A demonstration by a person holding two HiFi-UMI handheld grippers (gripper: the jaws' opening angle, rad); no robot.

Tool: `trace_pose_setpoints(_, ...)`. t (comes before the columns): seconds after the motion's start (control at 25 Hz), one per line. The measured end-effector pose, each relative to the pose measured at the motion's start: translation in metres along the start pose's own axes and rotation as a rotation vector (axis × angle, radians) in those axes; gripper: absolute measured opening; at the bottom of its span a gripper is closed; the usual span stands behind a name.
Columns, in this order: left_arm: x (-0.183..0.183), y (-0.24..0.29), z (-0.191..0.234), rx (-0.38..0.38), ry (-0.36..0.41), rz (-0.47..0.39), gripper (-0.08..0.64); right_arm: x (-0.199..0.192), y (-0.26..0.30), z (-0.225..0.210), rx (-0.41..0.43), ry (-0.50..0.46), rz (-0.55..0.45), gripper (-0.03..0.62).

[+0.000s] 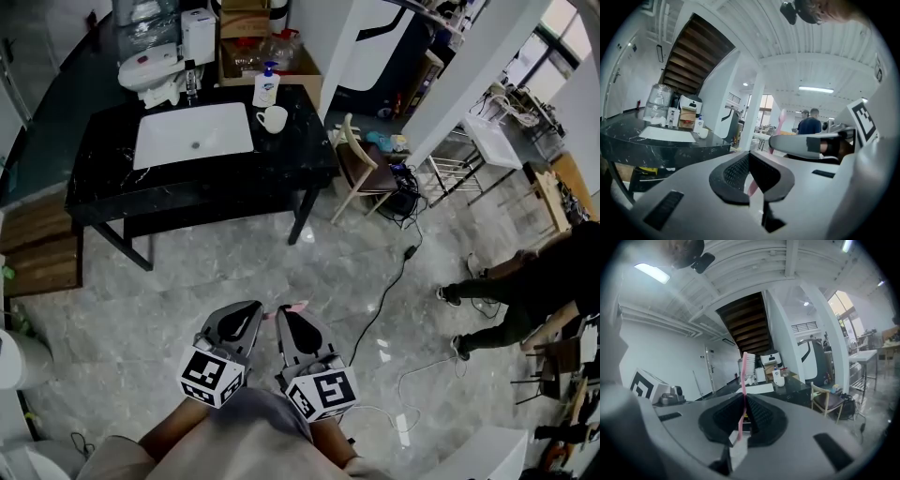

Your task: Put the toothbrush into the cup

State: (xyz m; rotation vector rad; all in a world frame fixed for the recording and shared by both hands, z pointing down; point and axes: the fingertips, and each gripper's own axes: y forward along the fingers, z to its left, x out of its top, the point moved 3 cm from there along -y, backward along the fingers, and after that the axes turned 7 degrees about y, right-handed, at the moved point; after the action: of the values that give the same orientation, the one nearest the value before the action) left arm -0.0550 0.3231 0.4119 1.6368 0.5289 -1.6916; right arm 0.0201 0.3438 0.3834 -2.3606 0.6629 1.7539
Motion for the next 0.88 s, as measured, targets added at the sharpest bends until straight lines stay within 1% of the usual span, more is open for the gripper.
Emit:
trace_pose_setpoints(0.28,0.01,0.016,0.035,-0.042,0.0,0.004,0.005,0.013,0.041,0.0,-0.018,-0.016,0.0,0.026)
trace_pose_setpoints(0.4,0.011,0.019,0.05,-0.051,0.003,0.006,0.005,0.013,0.057,0.0,-0.022,-0.014,-0.001,0.026)
trace_pose_setpoints(0.52,0.013,0.023,0.064,-0.077,0.007,0.004,0.003,0.014,0.072,0.001,-0.022,0.001,-0.009,0.026)
trace_pose_setpoints(0.6,0.016,0.023,0.071,-0.09,0.006,0.0,0.005,0.014,0.078,0.002,-0.027,0.005,-0.014,0.026)
trace_pose_setpoints(0.72,0.02,0.025,0.08,-0.091,0.006,-0.004,0.005,0.015,0.082,0.002,-0.04,0.001,-0.016,0.026)
trace_pose_setpoints(0.88,0.028,0.023,0.087,-0.107,-0.026,-0.017,0.005,0.016,0.084,0.002,-0.054,-0.002,-0.018,0.026)
